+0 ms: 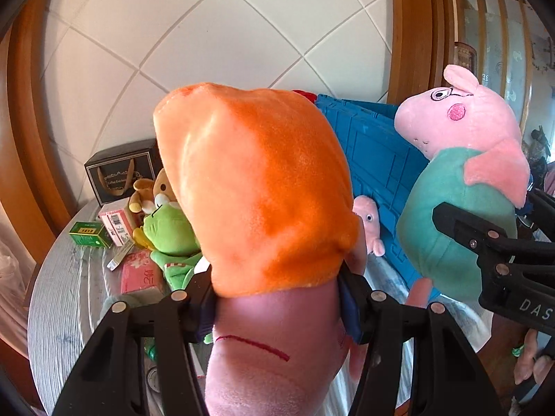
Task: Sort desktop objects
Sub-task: 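Carry both pig plushes over the blue crate and open both tools to drop them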
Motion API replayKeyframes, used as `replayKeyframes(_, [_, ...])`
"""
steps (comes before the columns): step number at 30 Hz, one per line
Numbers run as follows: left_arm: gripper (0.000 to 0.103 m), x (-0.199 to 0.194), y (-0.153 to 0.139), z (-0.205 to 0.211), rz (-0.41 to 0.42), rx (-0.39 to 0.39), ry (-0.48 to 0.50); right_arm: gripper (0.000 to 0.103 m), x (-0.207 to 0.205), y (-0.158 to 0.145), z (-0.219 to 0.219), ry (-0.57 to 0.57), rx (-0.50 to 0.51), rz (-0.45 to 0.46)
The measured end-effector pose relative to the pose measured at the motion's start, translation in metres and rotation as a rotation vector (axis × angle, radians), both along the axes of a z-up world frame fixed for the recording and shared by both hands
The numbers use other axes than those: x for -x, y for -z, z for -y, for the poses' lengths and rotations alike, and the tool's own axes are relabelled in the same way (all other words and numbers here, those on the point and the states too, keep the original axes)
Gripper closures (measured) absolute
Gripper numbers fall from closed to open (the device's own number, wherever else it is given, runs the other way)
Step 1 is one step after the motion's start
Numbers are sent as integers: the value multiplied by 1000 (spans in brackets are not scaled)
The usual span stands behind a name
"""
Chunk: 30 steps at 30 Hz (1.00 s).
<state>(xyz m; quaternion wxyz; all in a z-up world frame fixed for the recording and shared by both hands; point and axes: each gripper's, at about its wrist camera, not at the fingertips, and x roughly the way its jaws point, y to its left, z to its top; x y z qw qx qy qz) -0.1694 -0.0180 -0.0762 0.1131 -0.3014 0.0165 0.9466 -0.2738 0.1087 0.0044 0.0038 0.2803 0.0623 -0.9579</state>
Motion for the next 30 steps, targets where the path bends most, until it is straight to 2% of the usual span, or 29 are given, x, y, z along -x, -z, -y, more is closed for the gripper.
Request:
replayKeyframes(5, [47,6,-19,-34,-47,10,33,25,-2,-21,-27,31,0,-59])
replayKeyframes(10, [47,20,-41,-92,-83,0,57,25,0,-45,-79,61,-3,-127])
replayKeyframes(14, [47,36,-65,-154,-134,0,79,25,6,-68,-138,104,-9,-186])
replayKeyframes(20, [47,61,-104,-239,-192,-23,119,24,-9,-103,-245,187,-42,-240])
replayKeyframes(25, [47,76,-116,-305,-198,-19,160,24,2,-107,-302,220,-74,-220])
replayKeyframes(26, [47,79,-115,-318,-193,-11,170,24,15,-98,-316,225,-79,-212])
replayKeyframes(30, [47,86,-107,-354,-154,14,194,24,28,-84,-339,247,-123,-186])
